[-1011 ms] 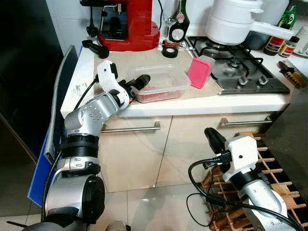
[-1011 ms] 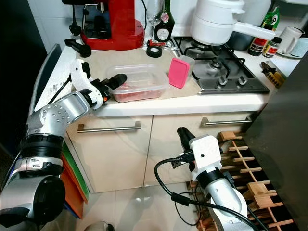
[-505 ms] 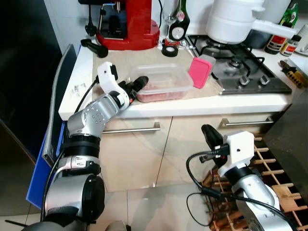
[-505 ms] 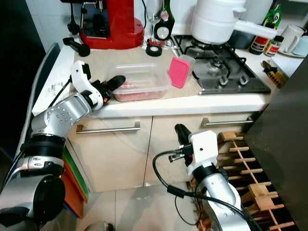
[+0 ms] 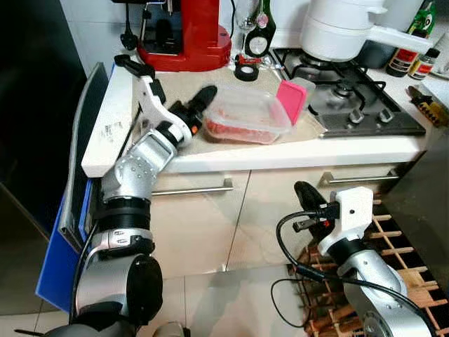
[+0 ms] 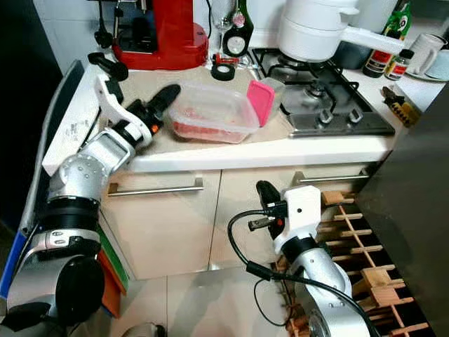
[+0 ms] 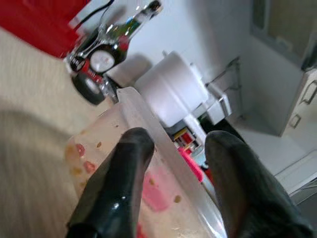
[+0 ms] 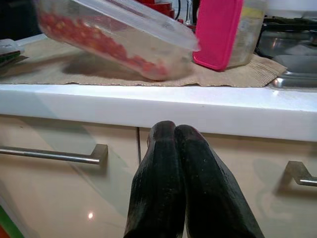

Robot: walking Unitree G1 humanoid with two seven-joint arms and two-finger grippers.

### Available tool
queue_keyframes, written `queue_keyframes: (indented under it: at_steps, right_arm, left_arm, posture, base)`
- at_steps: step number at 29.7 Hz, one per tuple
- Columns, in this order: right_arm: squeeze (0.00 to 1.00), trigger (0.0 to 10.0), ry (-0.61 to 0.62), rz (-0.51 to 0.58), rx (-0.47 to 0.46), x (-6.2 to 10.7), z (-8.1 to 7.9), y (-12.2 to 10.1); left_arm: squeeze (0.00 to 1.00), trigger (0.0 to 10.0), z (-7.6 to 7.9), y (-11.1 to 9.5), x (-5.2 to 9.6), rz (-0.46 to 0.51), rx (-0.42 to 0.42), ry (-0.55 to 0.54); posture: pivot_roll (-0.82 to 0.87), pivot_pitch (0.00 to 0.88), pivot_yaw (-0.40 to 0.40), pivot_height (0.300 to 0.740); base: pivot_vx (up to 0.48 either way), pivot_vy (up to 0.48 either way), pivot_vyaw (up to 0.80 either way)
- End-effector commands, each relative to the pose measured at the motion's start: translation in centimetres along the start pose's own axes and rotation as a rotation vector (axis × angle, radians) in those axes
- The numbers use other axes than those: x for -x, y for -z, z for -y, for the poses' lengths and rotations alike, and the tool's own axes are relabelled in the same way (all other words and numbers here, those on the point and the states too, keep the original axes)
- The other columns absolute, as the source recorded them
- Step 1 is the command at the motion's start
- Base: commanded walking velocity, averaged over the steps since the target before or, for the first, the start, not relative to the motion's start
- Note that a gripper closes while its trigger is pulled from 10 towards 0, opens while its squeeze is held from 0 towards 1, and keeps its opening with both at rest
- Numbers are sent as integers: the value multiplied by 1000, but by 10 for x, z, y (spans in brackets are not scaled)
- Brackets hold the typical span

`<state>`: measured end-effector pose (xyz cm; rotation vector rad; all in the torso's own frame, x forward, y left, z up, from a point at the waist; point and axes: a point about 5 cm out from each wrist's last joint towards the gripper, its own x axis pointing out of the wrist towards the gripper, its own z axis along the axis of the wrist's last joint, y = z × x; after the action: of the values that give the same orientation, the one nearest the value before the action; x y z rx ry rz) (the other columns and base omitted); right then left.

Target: Restocking fridge

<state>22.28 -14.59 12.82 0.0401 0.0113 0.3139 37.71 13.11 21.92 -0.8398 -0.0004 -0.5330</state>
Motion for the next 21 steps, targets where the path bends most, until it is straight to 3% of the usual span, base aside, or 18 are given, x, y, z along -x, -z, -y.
queue_keyframes:
  at_steps: [1,6,20,21]
  right_arm:
    - [0,10000,17,-6,-5,-2,4,-1]
    - [0,10000,18,-11,-9,-5,3,0]
    - [0,10000,42,-18,-34,-14,6,1]
    - [0,10000,71,-18,-71,-19,9,0]
  left_arm:
    - [0,0,16,-15,-5,41,-12,62]
    - [0,0,26,-22,-1,61,-45,127]
    - [0,0,41,-31,6,82,-72,152]
    - [0,0,39,-30,6,75,-87,139]
  posture:
    - [-28,43,-41,740]
    - [-22,42,-41,740]
    - [-6,32,-46,740]
    - [-5,31,-41,740]
  base:
    - [0,0,0]
    - [0,0,0]
    - [0,0,0]
    - [0,0,0]
